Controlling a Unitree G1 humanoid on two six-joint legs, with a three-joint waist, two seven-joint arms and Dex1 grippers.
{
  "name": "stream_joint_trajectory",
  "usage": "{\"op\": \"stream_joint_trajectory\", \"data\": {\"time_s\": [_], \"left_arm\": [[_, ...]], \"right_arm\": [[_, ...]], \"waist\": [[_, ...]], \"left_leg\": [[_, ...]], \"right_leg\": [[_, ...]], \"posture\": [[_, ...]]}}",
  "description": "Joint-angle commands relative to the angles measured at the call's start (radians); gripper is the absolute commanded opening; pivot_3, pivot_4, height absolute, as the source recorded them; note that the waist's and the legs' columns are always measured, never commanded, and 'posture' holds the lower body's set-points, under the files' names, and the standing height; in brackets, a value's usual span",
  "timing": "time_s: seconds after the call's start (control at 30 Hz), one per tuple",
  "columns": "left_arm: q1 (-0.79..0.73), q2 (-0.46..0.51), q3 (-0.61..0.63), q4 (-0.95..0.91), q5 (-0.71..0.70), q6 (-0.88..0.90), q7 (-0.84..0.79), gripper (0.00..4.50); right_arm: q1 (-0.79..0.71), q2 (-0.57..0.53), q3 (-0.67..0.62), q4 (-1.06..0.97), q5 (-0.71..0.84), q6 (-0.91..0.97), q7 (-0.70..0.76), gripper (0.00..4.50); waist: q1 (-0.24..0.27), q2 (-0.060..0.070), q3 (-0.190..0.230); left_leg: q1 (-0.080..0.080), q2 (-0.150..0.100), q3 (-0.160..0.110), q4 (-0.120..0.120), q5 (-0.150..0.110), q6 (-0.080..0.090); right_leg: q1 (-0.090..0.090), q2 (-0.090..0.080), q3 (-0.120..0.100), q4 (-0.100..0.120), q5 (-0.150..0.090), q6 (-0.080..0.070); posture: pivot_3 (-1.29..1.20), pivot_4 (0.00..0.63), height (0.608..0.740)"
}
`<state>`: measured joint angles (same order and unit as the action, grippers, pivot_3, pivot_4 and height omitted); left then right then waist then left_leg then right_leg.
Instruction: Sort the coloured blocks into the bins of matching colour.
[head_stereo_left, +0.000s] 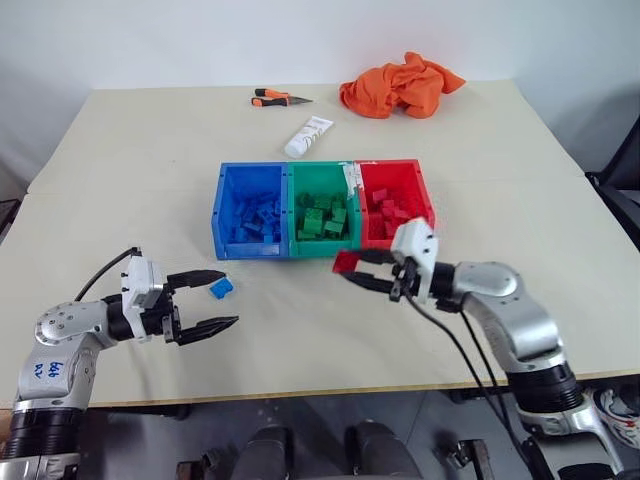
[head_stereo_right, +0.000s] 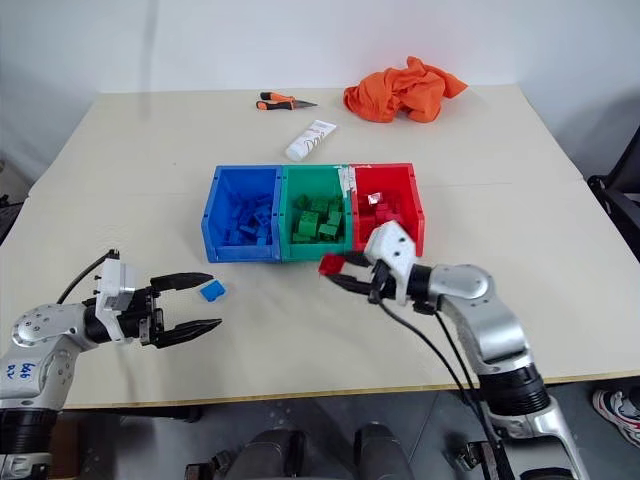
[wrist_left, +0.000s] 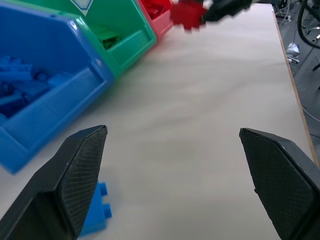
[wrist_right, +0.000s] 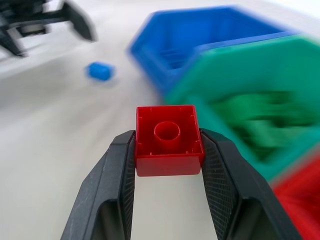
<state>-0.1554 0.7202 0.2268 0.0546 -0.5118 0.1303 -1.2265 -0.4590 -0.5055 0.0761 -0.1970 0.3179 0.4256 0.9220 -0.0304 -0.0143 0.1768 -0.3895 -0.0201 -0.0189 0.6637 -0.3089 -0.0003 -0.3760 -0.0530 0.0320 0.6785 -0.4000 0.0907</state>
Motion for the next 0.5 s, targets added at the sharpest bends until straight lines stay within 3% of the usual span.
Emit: {"op": "stream_joint_trajectory", "data": {"time_s": [0.03,0.13,0.27,0.43,0.5], "left_arm": [[-0.024,-0.004,-0.001,0.01,-0.009,-0.012,-0.012,4.5],[-0.052,-0.012,-0.016,0.033,-0.002,-0.014,-0.016,4.5],[-0.099,-0.026,-0.037,0.072,0.011,-0.026,-0.022,4.5],[-0.116,-0.031,-0.041,0.086,0.015,-0.035,-0.023,4.5],[-0.102,-0.025,-0.033,0.068,0.011,-0.026,-0.013,4.5]], "right_arm": [[-0.061,-0.058,-0.089,0.03,0.009,-0.01,-0.02,1.59],[-0.142,-0.105,-0.103,0.183,-0.034,-0.093,-0.004,1.59],[-0.287,-0.109,-0.063,0.436,-0.11,-0.206,0.005,2.71],[-0.343,-0.103,-0.056,0.531,-0.137,-0.292,0.024,4.46],[-0.322,-0.12,-0.065,0.483,-0.118,-0.282,0.049,4.49]], "waist": [[-0.001,0.0,0.0],[-0.001,0.0,0.0],[-0.003,0.0,0.0],[-0.008,0.0,0.0],[-0.008,0.0,0.0]], "left_leg": [[0.0,0.0,0.0,0.0,0.0,0.0],[0.0,0.0,0.0,0.0,0.0,0.0],[0.0,0.0,0.001,0.0,0.0,0.0],[0.0,0.0,0.001,-0.001,0.0,0.0],[-0.001,0.0,0.001,-0.001,0.0,0.0]], "right_leg": [[0.0,0.0,0.0,0.0,0.0,0.0],[0.0,0.0,0.0,0.0,0.0,0.0],[0.0,0.0,0.0,0.0,0.0,0.0],[-0.001,0.0,0.0,0.001,0.0,0.0],[-0.001,0.0,-0.001,0.001,0.0,0.0]], "posture": [[0.0,0.15,0.74],[0.0,0.15,0.74],[0.0,0.15,0.74],[0.0,0.15,0.74],[0.0,0.15,0.74]]}}
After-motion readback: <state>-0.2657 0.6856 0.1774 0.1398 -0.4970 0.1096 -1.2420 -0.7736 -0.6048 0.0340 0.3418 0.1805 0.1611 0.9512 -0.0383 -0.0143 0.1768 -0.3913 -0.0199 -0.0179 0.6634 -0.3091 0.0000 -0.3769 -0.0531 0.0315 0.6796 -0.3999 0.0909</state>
